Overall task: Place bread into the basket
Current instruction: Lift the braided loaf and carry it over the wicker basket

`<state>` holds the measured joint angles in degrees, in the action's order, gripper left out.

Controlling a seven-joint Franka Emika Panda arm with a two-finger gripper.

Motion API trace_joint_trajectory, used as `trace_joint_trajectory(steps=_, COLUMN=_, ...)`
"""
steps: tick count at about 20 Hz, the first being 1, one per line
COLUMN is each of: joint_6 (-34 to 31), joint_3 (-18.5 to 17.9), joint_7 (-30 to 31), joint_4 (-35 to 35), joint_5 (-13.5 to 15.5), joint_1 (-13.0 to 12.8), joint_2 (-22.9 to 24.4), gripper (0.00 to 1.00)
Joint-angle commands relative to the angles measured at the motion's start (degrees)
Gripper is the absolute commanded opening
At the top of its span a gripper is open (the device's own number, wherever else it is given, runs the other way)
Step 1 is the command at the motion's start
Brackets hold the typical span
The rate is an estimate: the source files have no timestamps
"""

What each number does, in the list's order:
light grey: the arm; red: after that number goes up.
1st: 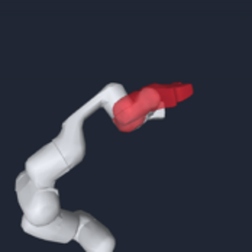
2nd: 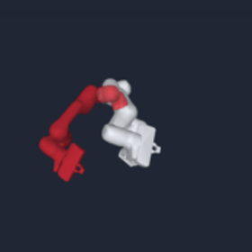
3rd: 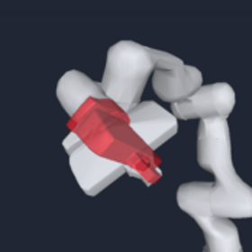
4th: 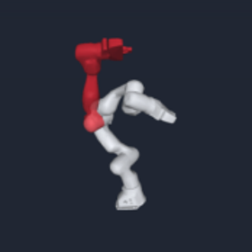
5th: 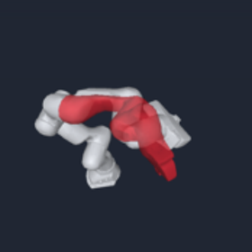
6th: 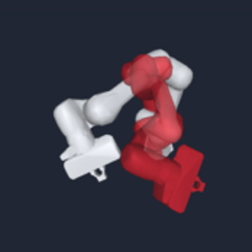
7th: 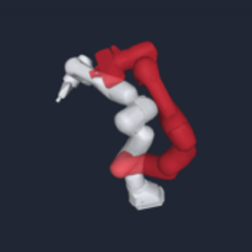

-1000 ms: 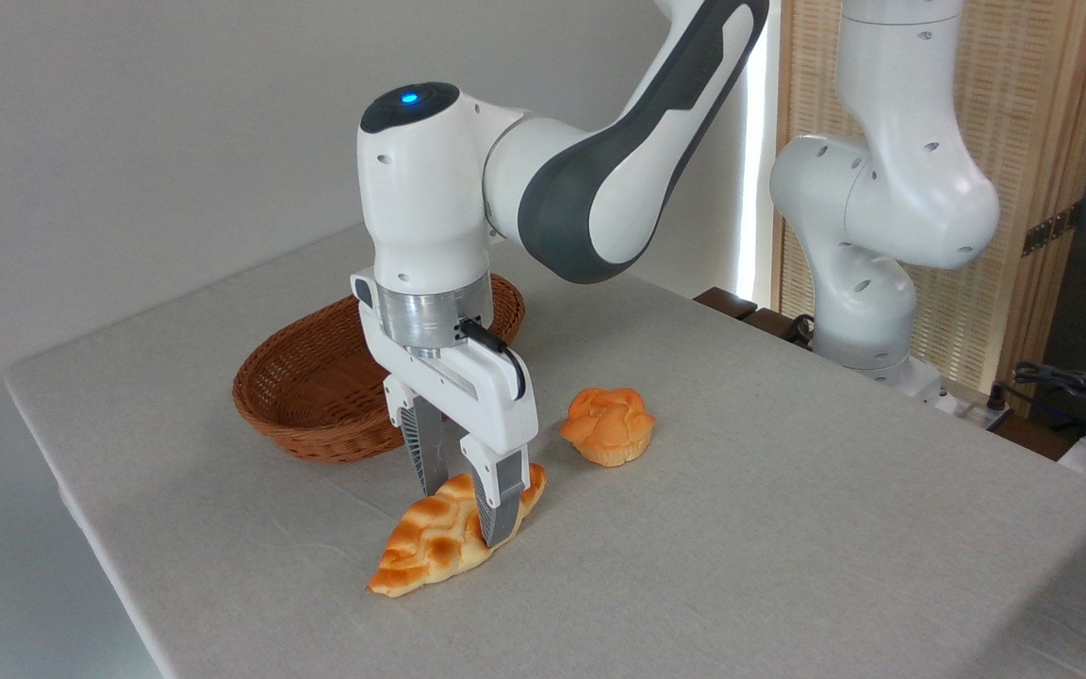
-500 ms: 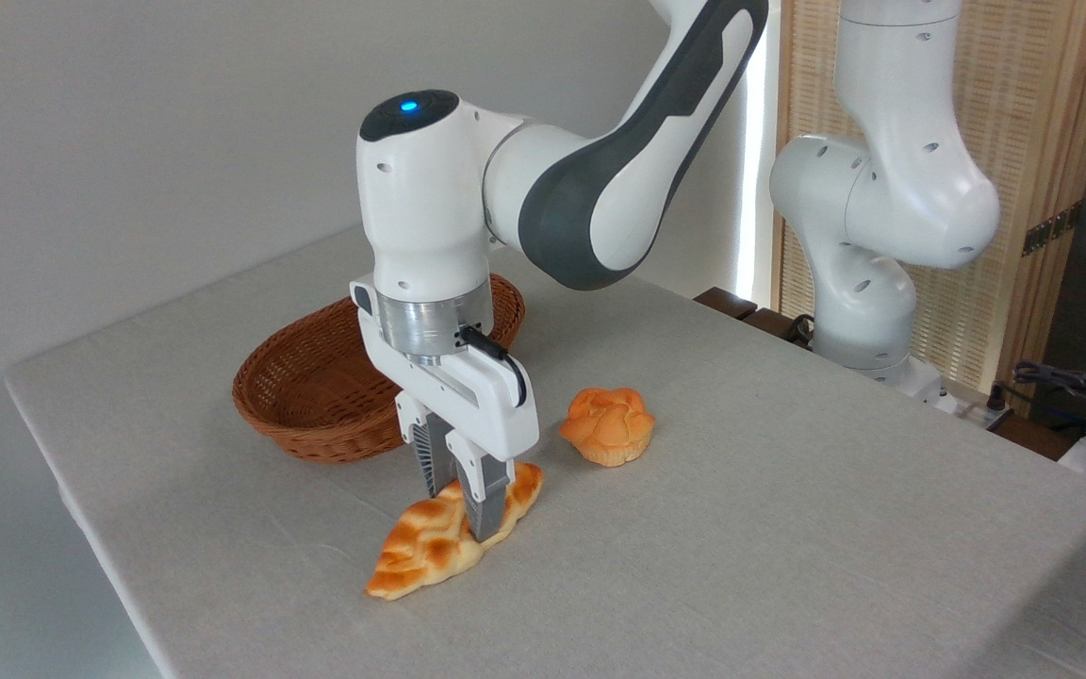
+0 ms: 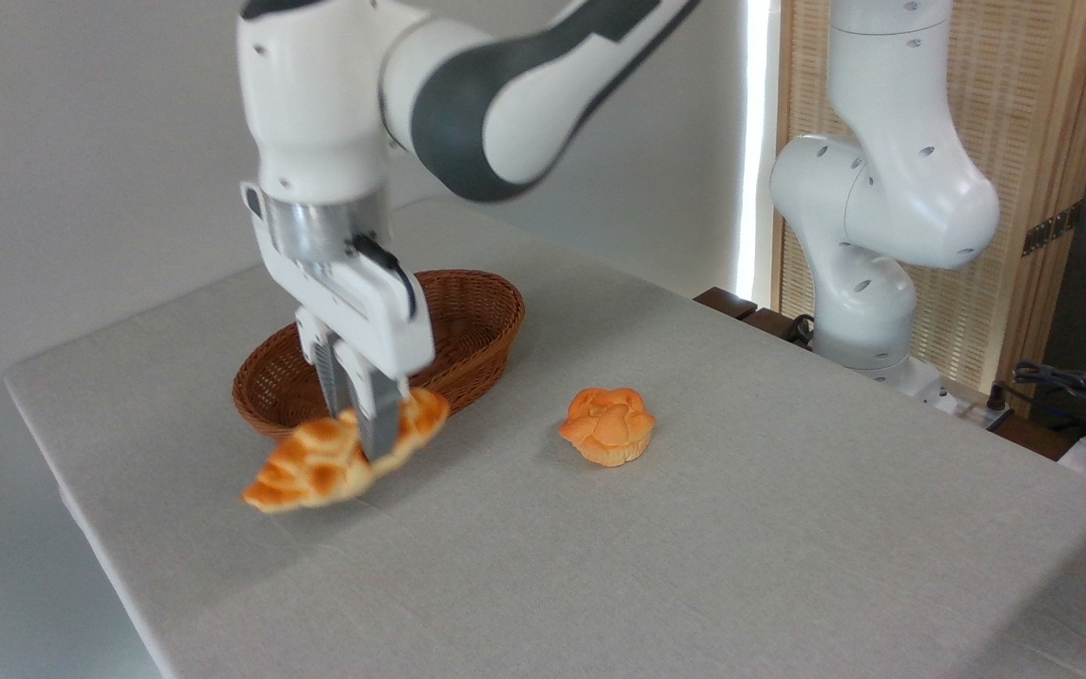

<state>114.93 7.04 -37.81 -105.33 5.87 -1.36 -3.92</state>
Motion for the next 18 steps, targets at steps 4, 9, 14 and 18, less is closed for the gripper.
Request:
trace_joint_trajectory(steps=4, joint_6=-6.2, joint_3=9.9, joint_7=8.4, joint_4=4.8, joint_5=1.5, joint_1=0.0, joint_2=-1.8, gripper=0.2)
trace_joint_trajectory(steps=9, joint_6=-7.1, joint_3=15.3, joint_7=14.1, joint_4=4.7, joint_5=1.1, joint_1=-0.1, joint_2=-5.3, gripper=0.8)
trace_joint_trajectory(steps=14, joint_6=-6.6, joint_3=16.5, joint_7=15.8, joint_4=4.7, joint_5=0.6, joint_1=-0.5, joint_2=-8.0, gripper=1.0)
trace_joint_trajectory(steps=18, joint_6=-6.5, joint_3=16.9, joint_7=15.4, joint_4=4.8, joint_5=0.5, joint_1=-0.5, joint_2=-8.6, gripper=1.0)
